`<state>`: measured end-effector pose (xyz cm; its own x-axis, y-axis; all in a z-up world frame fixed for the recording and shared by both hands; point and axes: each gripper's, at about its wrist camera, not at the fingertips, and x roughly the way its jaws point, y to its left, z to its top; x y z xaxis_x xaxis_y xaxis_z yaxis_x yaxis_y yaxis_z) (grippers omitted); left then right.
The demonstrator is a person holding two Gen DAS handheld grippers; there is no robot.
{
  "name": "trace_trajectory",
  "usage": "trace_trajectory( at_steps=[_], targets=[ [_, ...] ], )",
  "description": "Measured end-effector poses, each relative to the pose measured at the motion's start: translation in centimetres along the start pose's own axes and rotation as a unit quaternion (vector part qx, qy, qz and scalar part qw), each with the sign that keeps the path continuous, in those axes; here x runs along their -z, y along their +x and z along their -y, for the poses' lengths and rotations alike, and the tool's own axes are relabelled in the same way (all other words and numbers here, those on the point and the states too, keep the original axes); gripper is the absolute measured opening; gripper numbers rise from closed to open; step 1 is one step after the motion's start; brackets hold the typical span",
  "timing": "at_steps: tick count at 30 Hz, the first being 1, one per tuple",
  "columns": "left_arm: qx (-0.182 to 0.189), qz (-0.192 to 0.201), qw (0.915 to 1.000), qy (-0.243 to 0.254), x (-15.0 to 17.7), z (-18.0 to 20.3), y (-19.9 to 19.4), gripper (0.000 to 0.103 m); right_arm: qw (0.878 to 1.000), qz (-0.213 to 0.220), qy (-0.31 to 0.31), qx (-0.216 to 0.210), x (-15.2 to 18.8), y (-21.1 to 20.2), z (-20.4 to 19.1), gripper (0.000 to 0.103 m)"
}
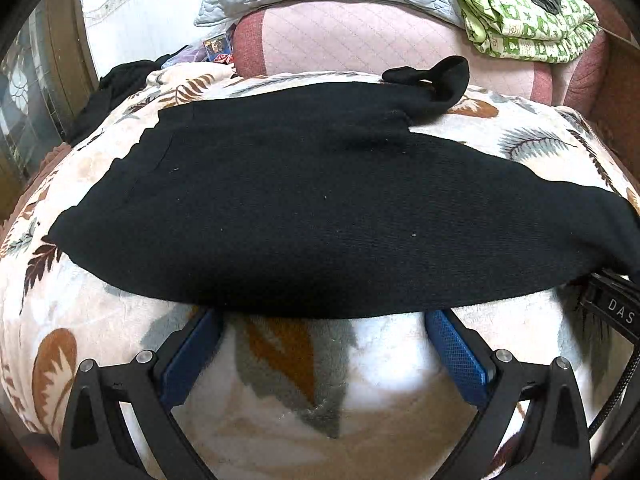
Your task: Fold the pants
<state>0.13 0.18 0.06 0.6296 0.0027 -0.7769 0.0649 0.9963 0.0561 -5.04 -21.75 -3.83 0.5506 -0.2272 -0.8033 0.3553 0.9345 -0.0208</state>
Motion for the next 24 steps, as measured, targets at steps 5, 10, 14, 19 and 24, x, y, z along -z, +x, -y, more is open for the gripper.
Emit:
trace_trajectory(
  at_steps=[5,10,14,19,24],
  targets=[
    [-0.003,0.0,1.0,0.002,0.1,0.0,-0.1,0.103,1.0,-0.004,-0.003,0.003,0.0,0.0,-0.1,0.103],
    [-0.003,-0.007,0.9999,0.01,0.4,0.2,-0.5,0.103,1.0,0.003,0.005,-0.007,-0.1,-0.1,0.0,0.102],
    [0.028,-0.05,0.9981,0.025,-0.4,-0.7,-1.2,0.1,0.998,-0.044,-0.018,-0.036,-0.7,-0.5,0.2,0.103],
    [0.04,-0.04,0.9983,-0.012,-1.2,-3.4,-3.8,0.089,0.993,-0.08,-0.022,-0.081,0.0,-2.6,0.0,0.103],
    [0.03,-0.008,0.9992,-0.026,-1.8,-5.6,-6.7,0.091,0.987,-0.079,-0.017,-0.137,0.8,-6.0,-0.4,0.103]
  ],
)
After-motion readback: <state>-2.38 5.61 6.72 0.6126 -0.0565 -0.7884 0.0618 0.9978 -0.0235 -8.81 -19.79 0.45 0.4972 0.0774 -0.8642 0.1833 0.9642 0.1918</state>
